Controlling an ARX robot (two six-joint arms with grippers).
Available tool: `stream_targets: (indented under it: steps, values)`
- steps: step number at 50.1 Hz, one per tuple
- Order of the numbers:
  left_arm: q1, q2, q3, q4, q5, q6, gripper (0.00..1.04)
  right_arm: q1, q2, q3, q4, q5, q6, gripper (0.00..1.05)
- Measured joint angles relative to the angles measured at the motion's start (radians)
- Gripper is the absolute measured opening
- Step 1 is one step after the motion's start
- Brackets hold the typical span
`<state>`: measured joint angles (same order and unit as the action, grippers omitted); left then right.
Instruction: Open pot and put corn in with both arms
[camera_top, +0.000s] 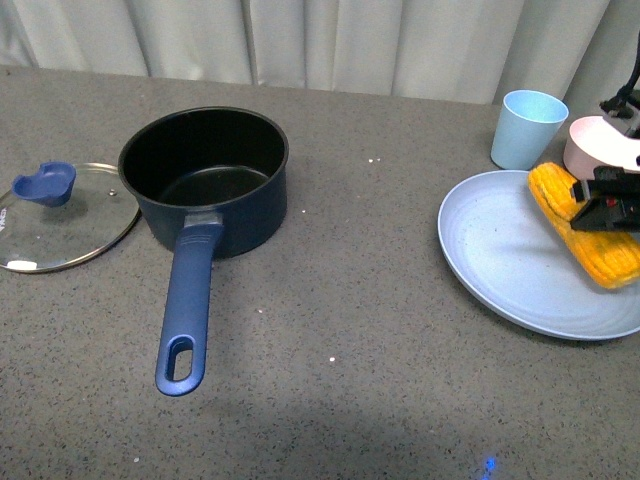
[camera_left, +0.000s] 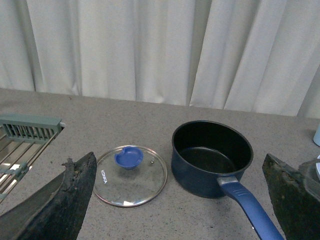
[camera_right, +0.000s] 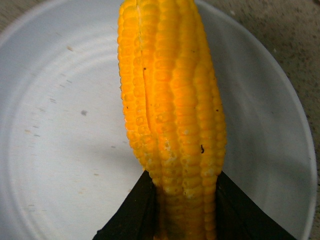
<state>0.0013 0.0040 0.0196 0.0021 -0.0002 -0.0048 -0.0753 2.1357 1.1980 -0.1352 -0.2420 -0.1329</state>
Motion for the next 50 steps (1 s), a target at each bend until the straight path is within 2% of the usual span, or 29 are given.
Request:
stream_targets:
  steps: [14, 20, 26, 31, 37, 50]
  values:
    - [0.0, 0.0, 0.0, 0.0, 0.0, 0.0, 0.98, 0.027, -0.196, -0.03, 0.031, -0.351, 0.255, 0.18]
    - [0.0, 0.0, 0.0, 0.0, 0.0, 0.0, 0.98, 0.076, -0.219, -0.032, 0.096, -0.494, 0.403, 0.17]
    - [0.0, 0.0, 0.0, 0.0, 0.0, 0.0, 0.98, 0.175, -0.204, -0.031, 0.17, -0.592, 0.572, 0.15]
    - [0.0, 0.0, 0.0, 0.0, 0.0, 0.0, 0.98, 0.256, -0.158, 0.001, 0.273, -0.623, 0.718, 0.14]
    - [0.0, 0.0, 0.0, 0.0, 0.0, 0.0, 0.98, 0.329, -0.074, 0.095, 0.284, -0.622, 0.819, 0.13]
    - [0.0, 0.0, 0.0, 0.0, 0.0, 0.0, 0.98, 0.396, 0.053, 0.221, 0.282, -0.624, 0.893, 0.12]
